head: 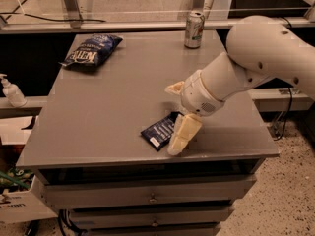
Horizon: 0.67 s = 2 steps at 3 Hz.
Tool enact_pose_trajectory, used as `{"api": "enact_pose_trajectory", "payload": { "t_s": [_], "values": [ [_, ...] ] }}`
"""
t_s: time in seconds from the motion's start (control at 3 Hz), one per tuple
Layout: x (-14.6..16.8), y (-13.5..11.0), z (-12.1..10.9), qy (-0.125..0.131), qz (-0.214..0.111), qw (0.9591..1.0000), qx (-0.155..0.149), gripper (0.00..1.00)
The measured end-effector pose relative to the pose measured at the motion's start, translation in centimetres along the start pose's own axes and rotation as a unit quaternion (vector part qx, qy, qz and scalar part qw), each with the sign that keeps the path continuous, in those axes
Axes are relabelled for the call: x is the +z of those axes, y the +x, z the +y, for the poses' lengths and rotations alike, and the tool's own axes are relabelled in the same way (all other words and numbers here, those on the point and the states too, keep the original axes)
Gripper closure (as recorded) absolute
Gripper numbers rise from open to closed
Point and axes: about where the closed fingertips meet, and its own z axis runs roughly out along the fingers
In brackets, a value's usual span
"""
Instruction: Pick rxbar blueberry
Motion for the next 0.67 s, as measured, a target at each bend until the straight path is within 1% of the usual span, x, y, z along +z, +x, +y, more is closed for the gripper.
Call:
{"api": "enact_pose_trajectory", "payload": {
  "t_s": [0.33, 0.67],
  "values": [
    [0.59, -0.15, 0.16, -0.026, 0.005, 0.9996, 0.008, 0.17],
    [0.42, 0.21, 0.26, -0.035, 0.007, 0.9992, 0.02, 0.41]
  ]
}}
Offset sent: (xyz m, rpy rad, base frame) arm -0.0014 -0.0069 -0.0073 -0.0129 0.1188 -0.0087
